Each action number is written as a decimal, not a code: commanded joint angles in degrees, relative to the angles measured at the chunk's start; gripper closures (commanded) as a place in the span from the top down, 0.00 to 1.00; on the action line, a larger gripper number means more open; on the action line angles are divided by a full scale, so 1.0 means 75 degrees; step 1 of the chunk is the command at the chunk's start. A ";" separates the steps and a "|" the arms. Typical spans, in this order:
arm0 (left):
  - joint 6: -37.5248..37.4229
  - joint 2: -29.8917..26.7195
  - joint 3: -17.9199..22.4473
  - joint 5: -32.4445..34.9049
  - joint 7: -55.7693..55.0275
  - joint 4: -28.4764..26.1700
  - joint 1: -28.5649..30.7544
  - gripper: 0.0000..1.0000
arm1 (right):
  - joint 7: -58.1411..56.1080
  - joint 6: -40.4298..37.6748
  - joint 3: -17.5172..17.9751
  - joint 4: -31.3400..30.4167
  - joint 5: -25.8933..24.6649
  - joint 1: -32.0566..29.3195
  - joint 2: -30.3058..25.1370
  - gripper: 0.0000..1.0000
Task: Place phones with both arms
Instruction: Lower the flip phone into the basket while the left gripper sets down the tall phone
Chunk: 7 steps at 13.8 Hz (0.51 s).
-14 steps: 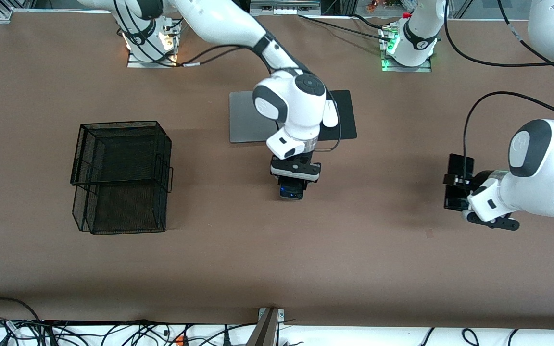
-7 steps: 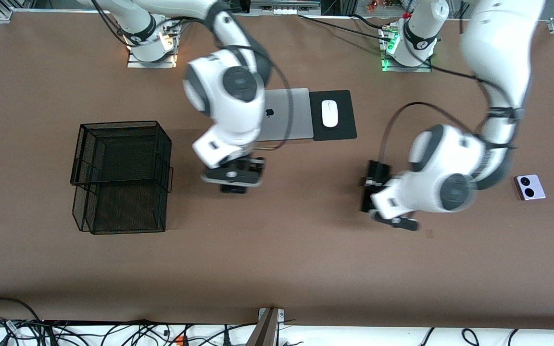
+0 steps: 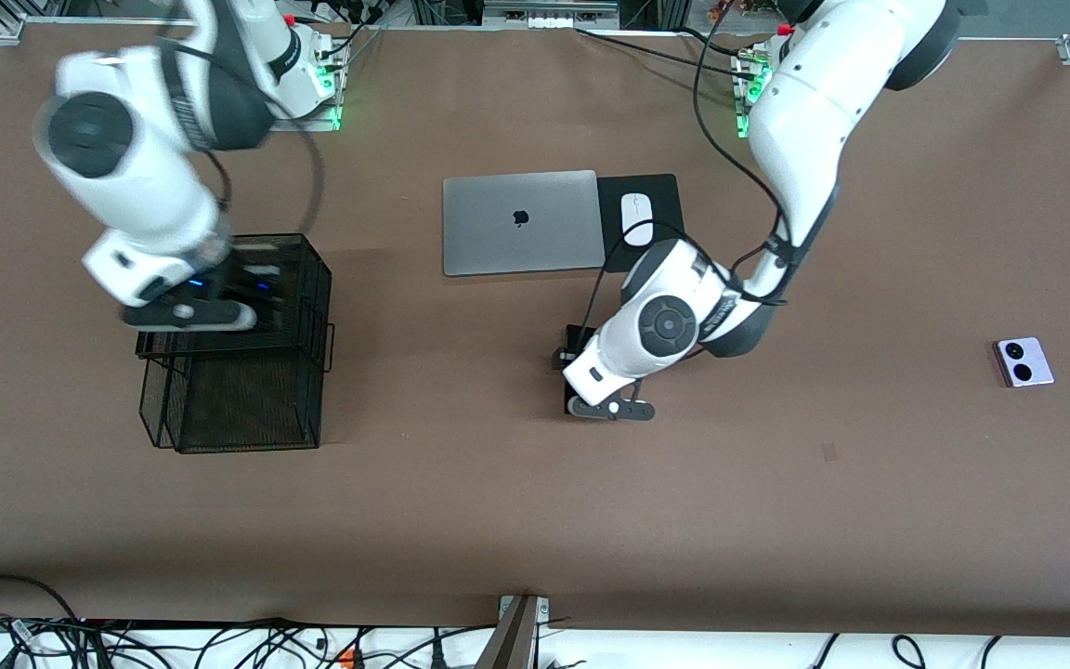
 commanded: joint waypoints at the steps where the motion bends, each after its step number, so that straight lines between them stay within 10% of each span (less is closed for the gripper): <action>1: -0.0014 0.0197 0.0114 -0.0095 -0.0154 0.0227 -0.0376 0.18 | -0.1180 0.0733 -0.0826 -0.1288 0.0135 0.0103 -0.0732 0.57; 5: 0.0033 0.0420 0.0114 -0.0108 -0.0822 0.0251 -0.0412 0.21 | -0.1897 0.1918 -0.1648 -0.2486 0.0147 0.0103 -0.0828 0.58; 7: 0.0033 0.0421 0.0126 0.0044 -0.0671 0.0216 -0.0389 1.00 | -0.2143 0.2118 -0.1859 -0.2651 0.0147 0.0091 -0.0722 0.58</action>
